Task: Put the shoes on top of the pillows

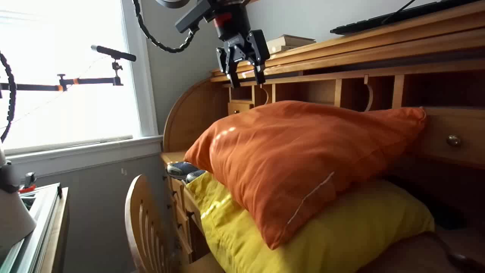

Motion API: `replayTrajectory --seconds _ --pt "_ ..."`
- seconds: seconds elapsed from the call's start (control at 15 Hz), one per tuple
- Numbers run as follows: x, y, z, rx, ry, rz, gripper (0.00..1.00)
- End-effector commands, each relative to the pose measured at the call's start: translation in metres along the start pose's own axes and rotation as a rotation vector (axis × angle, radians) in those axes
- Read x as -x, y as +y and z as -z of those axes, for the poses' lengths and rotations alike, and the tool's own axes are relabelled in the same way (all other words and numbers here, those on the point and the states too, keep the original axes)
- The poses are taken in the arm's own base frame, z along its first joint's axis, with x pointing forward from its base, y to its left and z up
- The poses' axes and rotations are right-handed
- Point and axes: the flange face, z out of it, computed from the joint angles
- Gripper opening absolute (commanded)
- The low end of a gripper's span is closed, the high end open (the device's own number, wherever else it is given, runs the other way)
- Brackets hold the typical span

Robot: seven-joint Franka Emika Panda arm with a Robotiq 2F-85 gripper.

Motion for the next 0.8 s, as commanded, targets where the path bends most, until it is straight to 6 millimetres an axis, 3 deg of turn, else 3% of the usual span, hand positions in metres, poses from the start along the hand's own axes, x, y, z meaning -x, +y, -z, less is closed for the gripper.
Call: replayTrajectory --seconds 0.0,0.6,0.73 --pt "0.000 0.000 0.001 0.000 -0.001 0.000 1.00" --pt "-0.002 -0.002 -0.001 -0.005 0.004 -0.002 1.00" --pt "-0.006 -0.023 -0.013 -0.026 -0.020 0.053 1.00"
